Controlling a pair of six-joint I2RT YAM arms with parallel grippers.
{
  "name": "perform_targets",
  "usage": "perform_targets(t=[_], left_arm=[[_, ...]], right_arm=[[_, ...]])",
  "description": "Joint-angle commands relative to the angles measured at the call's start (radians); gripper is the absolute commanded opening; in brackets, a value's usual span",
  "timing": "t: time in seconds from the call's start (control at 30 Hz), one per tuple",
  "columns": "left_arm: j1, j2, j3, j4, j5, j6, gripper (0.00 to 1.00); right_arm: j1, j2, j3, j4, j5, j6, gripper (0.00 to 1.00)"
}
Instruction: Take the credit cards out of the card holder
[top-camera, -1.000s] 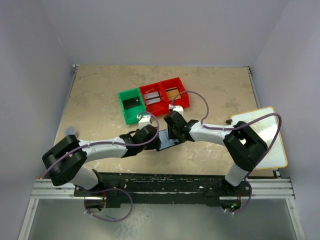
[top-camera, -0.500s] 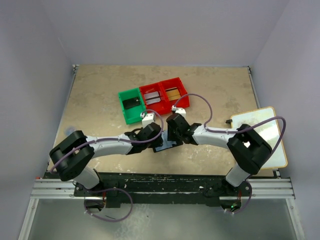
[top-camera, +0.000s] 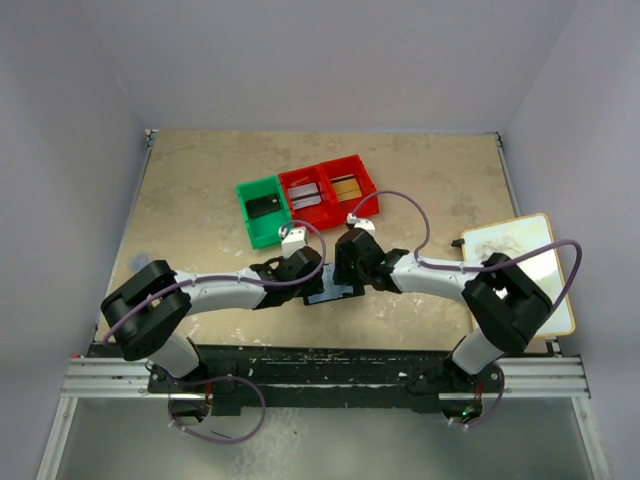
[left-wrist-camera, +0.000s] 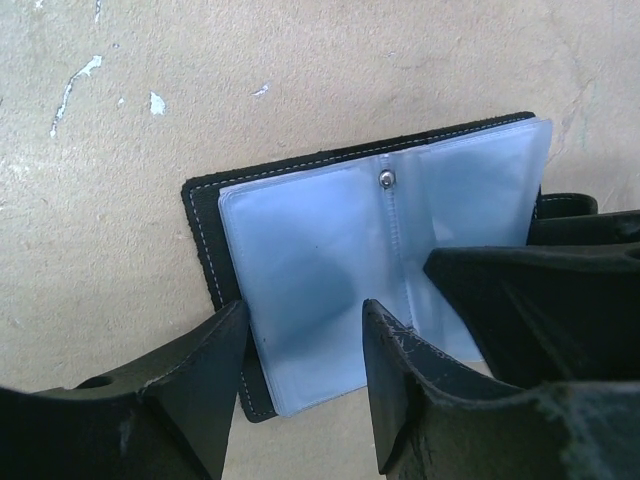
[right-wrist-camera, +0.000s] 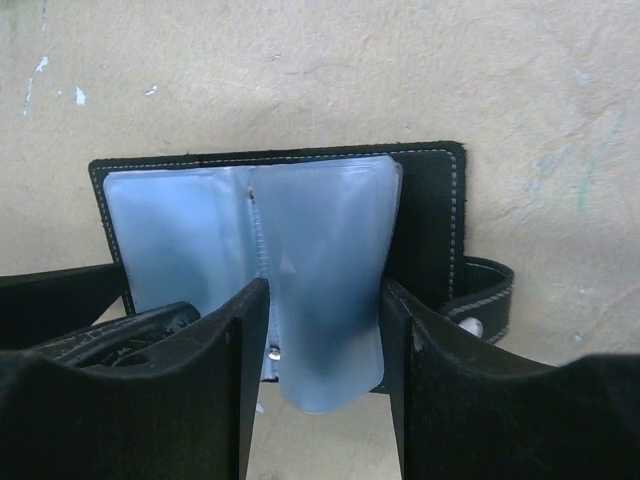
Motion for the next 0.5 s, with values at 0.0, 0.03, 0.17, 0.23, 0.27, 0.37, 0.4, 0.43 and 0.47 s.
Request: perform_targets(t=[0.0, 0.03, 0.17, 0.23, 0.27, 0.37, 0.4, 0.43, 0.47], left_arm=[[-0.003, 0.007, 0.014, -0.018, -0.021, -0.011, 0.48], [-0.003, 0.002, 0.012, -0.022, -0.023, -0.008, 0.48], [-0.002, -0.023, 0.0, -0.02, -0.021, 0.005, 0.48], [-0.002, -0.033, -0.005, -0.017, -0.014, 0.019, 0.48], [-0.002, -0.037, -0.006, -0.018, -0.015, 0.023, 0.48], [-0.002, -0.055, -0.005, -0.017, -0.016, 0.028, 0.48], [-0.001, -0.059, -0.007, -0.015, -0.014, 0.029, 0.48], [-0.002, -0.065, -0.009, -0.016, -0.013, 0.029, 0.48], [-0.002, -0.069, -0.011, -0.017, -0.013, 0.028, 0.48]], right_arm=[[-0.04, -0.059, 0.023, -0.09, 0.001, -0.03, 0.52], [-0.047, -0.072, 0.023, -0.089, -0.003, -0.039, 0.52], [-0.056, -0.122, 0.023, -0.055, -0.049, -0.068, 0.51], [-0.055, -0.137, 0.021, -0.038, -0.08, -0.066, 0.51], [-0.056, -0.142, 0.019, -0.027, -0.095, -0.066, 0.51], [-0.056, -0.154, 0.011, -0.007, -0.124, -0.064, 0.52], [-0.056, -0.155, 0.006, 0.004, -0.137, -0.062, 0.52], [-0.056, -0.154, 0.003, 0.022, -0.154, -0.061, 0.53], [-0.056, -0.151, -0.004, 0.042, -0.175, -0.059, 0.53]])
